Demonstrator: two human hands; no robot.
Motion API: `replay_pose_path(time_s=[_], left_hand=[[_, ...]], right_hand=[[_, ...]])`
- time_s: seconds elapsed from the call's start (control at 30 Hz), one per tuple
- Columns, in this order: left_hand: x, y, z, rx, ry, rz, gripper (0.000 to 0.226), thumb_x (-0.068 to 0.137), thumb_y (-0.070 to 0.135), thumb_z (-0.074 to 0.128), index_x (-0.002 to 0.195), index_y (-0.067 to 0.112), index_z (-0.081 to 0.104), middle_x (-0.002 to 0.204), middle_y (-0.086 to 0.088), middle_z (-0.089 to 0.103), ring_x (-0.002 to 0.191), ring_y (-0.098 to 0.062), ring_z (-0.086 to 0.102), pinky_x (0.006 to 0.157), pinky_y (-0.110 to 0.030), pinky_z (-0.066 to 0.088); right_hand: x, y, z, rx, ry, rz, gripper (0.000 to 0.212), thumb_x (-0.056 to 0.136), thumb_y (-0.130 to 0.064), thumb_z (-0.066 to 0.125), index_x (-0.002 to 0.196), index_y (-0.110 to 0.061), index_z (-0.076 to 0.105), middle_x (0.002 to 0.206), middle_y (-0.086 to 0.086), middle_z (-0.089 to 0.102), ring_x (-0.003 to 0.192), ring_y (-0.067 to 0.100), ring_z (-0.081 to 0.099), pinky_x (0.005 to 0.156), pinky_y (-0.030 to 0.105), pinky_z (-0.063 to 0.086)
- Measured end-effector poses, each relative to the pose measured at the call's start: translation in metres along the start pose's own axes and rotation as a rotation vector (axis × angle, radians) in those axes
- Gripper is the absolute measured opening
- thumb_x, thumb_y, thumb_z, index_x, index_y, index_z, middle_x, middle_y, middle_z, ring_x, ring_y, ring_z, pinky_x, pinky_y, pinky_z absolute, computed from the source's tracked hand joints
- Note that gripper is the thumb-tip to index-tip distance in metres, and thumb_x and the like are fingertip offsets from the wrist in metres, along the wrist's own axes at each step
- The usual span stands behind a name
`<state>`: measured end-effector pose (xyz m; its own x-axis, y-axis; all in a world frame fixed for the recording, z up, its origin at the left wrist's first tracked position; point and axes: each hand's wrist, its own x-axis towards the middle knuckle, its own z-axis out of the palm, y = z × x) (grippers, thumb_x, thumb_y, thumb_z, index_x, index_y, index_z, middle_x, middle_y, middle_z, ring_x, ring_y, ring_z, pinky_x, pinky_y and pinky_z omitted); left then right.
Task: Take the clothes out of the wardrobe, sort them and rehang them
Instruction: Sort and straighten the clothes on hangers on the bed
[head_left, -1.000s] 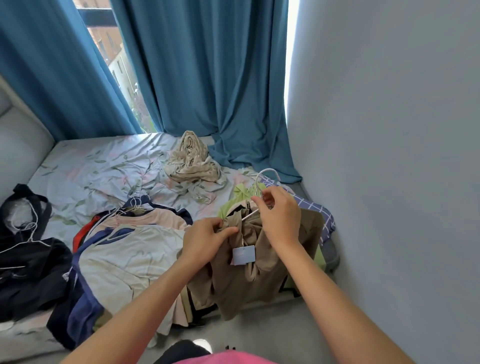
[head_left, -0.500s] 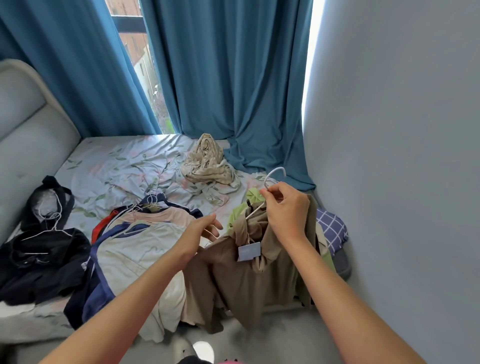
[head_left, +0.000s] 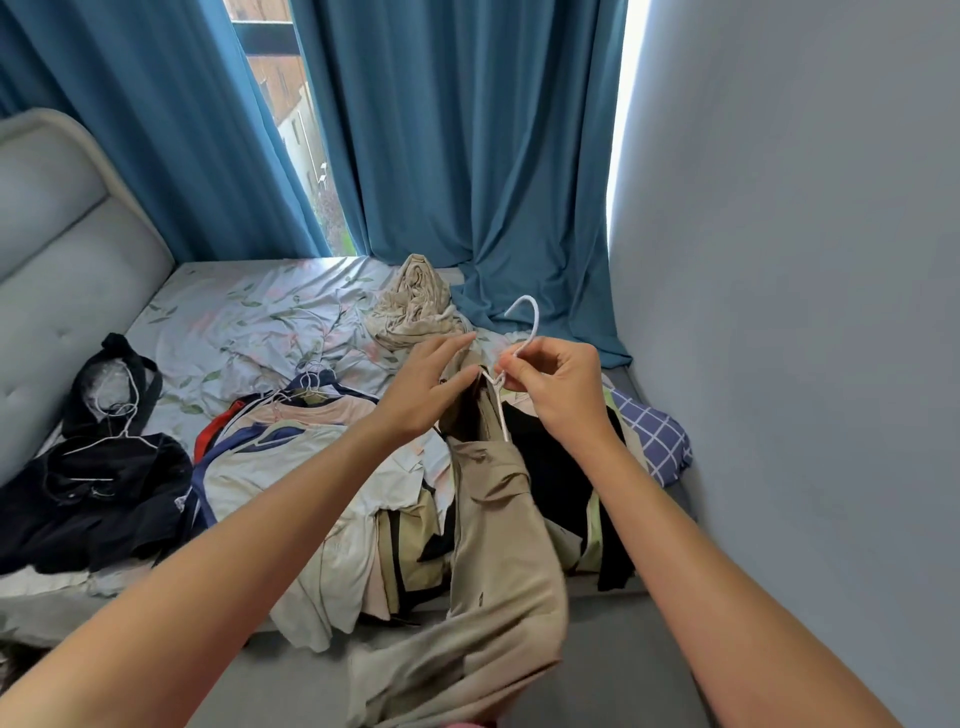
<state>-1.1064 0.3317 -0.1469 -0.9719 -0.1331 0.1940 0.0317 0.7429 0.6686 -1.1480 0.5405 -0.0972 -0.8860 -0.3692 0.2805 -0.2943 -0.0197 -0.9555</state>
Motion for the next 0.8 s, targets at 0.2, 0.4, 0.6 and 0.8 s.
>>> replay_pose_path(time_s=[0.2, 0.4, 0.6, 0.8], left_hand=[[-0.002, 0.007, 0.002, 0.089, -0.087, 0.035, 0.035, 0.110, 0.054, 0.033, 0.085, 0.043, 0.055, 0.093, 0.018, 0.058, 0.094, -0.015, 0.054, 0.089, -0.041, 0.041], [-0.009, -0.013, 0.018, 0.110, -0.104, -0.003, 0.039, 0.104, 0.046, 0.052, 0.074, 0.022, 0.046, 0.070, 0.004, 0.053, 0.070, -0.011, 0.051, 0.068, -0.042, 0.039], [0.002, -0.031, 0.061, -0.136, 0.061, -0.163, 0.056, 0.095, 0.045, 0.067, 0.062, 0.012, 0.036, 0.055, 0.004, 0.031, 0.055, -0.011, 0.035, 0.059, -0.038, 0.026], [0.045, -0.060, 0.096, -0.218, 0.117, -0.192, 0.063, 0.095, 0.041, 0.074, 0.058, 0.016, 0.028, 0.052, 0.009, 0.023, 0.052, -0.010, 0.028, 0.057, -0.036, 0.024]], right_hand=[[-0.003, 0.008, -0.034, 0.044, -0.007, 0.116, 0.004, 0.094, 0.000, 0.073, 0.093, 0.001, 0.078, 0.082, 0.013, 0.079, 0.080, 0.022, 0.077, 0.073, 0.028, 0.064], [0.007, 0.037, -0.068, -0.024, 0.111, 0.117, 0.009, 0.095, 0.000, 0.071, 0.089, -0.002, 0.078, 0.080, 0.013, 0.078, 0.075, 0.022, 0.074, 0.071, 0.029, 0.064], [0.040, 0.079, -0.085, -0.053, 0.154, 0.131, 0.007, 0.095, -0.010, 0.075, 0.089, -0.008, 0.078, 0.081, 0.008, 0.079, 0.082, 0.027, 0.077, 0.080, 0.044, 0.064], [0.077, 0.148, -0.112, -0.521, -0.102, 0.173, 0.023, 0.099, -0.049, 0.061, 0.099, -0.030, 0.074, 0.096, -0.015, 0.073, 0.097, 0.007, 0.067, 0.092, 0.037, 0.054]])
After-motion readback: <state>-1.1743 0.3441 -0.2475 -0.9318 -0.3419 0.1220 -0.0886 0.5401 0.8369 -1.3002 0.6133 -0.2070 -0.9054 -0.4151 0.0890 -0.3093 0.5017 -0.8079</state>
